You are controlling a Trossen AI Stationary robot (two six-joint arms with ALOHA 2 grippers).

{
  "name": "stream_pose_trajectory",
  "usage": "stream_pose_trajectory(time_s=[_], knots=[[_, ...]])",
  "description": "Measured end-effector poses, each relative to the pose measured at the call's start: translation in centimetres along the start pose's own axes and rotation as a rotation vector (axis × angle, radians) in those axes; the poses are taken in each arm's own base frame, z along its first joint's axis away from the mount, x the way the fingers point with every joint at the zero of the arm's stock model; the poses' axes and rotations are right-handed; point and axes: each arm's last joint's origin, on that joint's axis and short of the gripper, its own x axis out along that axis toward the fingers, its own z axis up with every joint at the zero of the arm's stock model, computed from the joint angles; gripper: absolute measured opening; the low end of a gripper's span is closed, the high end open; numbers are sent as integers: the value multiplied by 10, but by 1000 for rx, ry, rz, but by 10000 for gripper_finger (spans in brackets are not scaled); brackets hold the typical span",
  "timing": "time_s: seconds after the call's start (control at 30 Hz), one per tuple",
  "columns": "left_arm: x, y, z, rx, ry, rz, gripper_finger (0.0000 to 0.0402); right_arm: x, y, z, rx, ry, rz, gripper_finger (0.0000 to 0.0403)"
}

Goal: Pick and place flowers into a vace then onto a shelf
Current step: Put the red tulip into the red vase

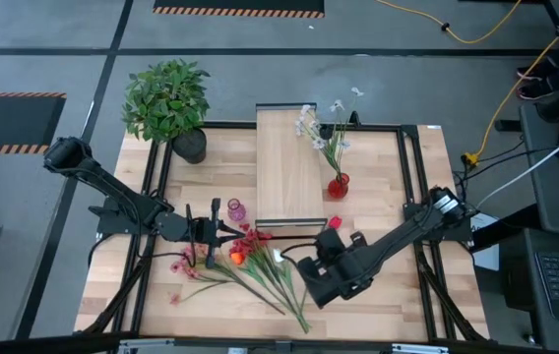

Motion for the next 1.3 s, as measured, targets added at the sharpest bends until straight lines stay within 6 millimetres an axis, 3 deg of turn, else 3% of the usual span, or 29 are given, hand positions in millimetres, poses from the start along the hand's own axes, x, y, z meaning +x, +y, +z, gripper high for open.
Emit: stream_pose_trajectory(time_s=[0.13,0.4,0.57,0.87,1.3], knots=[[0,0,0,-63,0,0,4,7,2,-6,-4,75,-44,30],[0,0,0,-111,0,0,4,21,9,-15,58,71,-73,125],[0,0,0,-111,0,0,4,34,17,-23,52,67,-87,163],[0,0,0,-111,0,0,4,70,26,-34,128,45,-186,172],[0,0,0,-112,0,-6,4,89,32,-41,229,29,-216,171]])
